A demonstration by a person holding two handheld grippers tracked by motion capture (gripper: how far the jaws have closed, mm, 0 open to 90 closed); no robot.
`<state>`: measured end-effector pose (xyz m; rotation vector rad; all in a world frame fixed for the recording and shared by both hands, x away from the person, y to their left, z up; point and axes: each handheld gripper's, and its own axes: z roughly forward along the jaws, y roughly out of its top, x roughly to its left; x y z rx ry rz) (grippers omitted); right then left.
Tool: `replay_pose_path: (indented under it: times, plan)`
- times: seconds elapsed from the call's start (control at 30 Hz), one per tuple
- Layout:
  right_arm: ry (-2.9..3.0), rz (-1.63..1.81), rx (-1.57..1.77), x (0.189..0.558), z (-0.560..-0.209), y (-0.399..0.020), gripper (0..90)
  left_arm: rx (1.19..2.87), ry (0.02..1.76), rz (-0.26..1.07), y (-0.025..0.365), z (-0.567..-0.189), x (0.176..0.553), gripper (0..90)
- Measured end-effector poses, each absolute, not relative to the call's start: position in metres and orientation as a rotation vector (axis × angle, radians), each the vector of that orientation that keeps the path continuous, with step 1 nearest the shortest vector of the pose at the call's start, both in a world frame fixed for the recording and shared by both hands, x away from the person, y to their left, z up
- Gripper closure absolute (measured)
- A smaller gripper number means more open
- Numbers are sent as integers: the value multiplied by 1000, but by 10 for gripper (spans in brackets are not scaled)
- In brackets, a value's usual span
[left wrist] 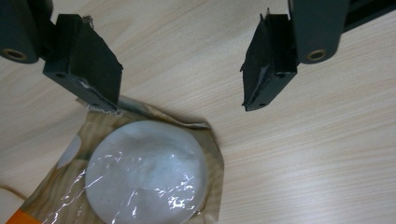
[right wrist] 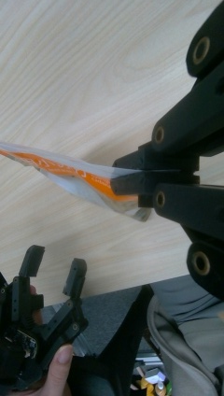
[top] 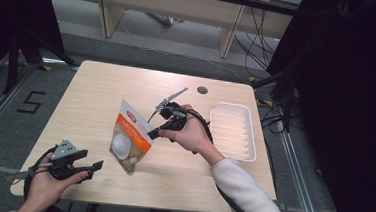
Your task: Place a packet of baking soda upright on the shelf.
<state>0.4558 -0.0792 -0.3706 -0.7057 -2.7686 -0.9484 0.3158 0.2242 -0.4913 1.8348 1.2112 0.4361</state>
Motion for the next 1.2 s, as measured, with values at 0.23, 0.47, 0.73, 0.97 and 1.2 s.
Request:
replay_pose_path:
  times: [0.23, 0.47, 0.73, 0.97, 1.2]
  plan:
    - [-2805, -908, -673, 455, -355, -87, 900, 1836, 1212, 436, 224, -491, 316, 277]
    - [-2850, -893, -623, 456, -343, -99, 900, 1837, 1215, 440, 224, -491, 316, 277]
    - [-2866, -867, -646, 455, -330, -116, 900, 1836, 1216, 441, 224, -491, 316, 278]
    - [-2892, -881, -620, 458, -323, -129, 900, 1829, 1227, 438, 223, -492, 316, 278]
    - [-2914, -846, -621, 459, -316, -139, 900, 1829, 1224, 436, 224, -492, 316, 278]
